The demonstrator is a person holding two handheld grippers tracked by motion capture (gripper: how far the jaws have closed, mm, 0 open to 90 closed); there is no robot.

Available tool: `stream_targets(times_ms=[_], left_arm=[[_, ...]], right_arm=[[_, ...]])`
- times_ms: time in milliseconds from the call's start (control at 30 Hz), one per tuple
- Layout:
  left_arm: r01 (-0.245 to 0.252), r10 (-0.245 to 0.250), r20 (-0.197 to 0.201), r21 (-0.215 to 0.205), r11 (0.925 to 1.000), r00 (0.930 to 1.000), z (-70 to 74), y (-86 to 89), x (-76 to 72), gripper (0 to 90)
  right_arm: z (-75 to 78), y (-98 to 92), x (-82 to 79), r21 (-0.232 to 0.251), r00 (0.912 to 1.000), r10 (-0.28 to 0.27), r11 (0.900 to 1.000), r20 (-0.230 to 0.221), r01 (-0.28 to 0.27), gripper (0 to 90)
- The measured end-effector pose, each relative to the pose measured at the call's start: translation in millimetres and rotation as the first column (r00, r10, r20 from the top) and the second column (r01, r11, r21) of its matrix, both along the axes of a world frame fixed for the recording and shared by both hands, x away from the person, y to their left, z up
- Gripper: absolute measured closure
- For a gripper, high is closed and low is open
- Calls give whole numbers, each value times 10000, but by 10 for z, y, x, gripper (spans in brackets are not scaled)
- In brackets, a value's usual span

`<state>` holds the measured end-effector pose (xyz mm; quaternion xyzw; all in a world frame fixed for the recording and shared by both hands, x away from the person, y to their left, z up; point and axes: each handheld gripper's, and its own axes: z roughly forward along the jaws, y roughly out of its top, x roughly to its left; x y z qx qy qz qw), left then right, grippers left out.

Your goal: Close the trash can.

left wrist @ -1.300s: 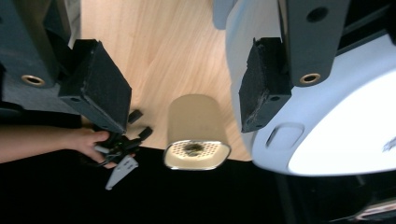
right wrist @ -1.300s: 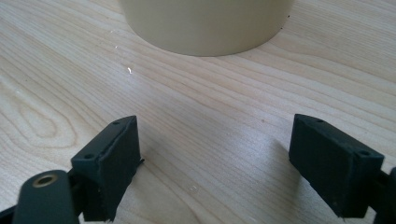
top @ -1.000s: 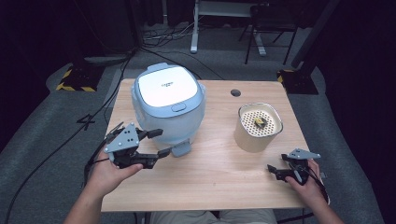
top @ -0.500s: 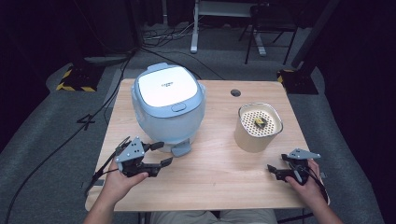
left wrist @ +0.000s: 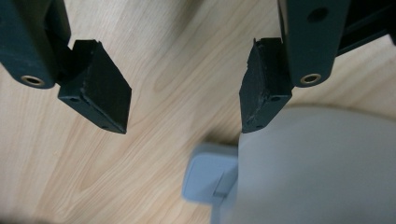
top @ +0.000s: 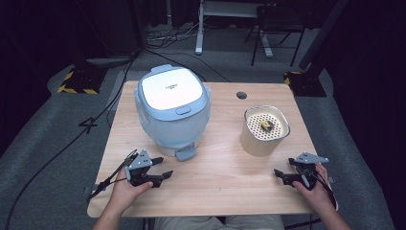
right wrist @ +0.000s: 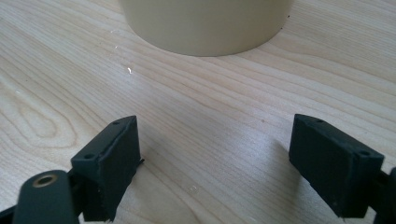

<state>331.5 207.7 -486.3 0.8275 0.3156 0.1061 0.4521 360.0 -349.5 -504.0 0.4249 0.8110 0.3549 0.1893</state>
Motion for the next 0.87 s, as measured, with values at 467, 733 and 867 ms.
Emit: stream_targets(times_ms=[467,733,867], left_arm=[[8,103,-760,1448,9895,9971,-163,-75,17,302],[-107,217,-505,2082,9780,9985,-172,-110,18,194],[-124,235,-513,2066,9783,9984,-172,-111,16,193]], right_arm=[[0,0,0,1,10000,0,10000,1,0,168],[0,0,0,0,10000,0,10000,5,0,168],[0,0,0,-1,10000,-1,10000,1,1,168]])
